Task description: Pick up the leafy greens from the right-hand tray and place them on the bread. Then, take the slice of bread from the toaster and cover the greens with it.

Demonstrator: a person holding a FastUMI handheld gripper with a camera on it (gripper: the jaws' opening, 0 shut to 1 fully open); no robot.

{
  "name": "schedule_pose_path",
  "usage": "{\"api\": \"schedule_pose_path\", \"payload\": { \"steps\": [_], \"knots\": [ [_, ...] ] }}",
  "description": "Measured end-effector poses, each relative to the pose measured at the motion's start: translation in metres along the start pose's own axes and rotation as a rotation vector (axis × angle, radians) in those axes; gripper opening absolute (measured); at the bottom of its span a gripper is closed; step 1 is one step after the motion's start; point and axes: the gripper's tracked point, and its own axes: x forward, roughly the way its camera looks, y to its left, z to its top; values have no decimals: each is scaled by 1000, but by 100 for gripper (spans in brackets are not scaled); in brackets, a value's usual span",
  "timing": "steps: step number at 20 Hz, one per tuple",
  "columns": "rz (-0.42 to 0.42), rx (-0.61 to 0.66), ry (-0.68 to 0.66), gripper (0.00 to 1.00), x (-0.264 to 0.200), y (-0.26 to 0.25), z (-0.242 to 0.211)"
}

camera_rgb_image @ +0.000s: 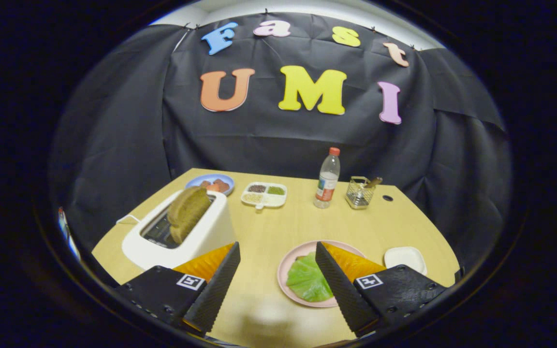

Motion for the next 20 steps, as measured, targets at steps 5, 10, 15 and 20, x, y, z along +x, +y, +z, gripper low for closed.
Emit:
{"api": "schedule_pose_path", "payload": {
  "steps": [5,10,15,20],
  "knots": [
    [18,5,11,96,-8,32,26],
    [55,28,20,95,3,57,47],
    [69,36,71,96,35,76,49],
    [99,48,153,96,70,91,40]
  ]
}}
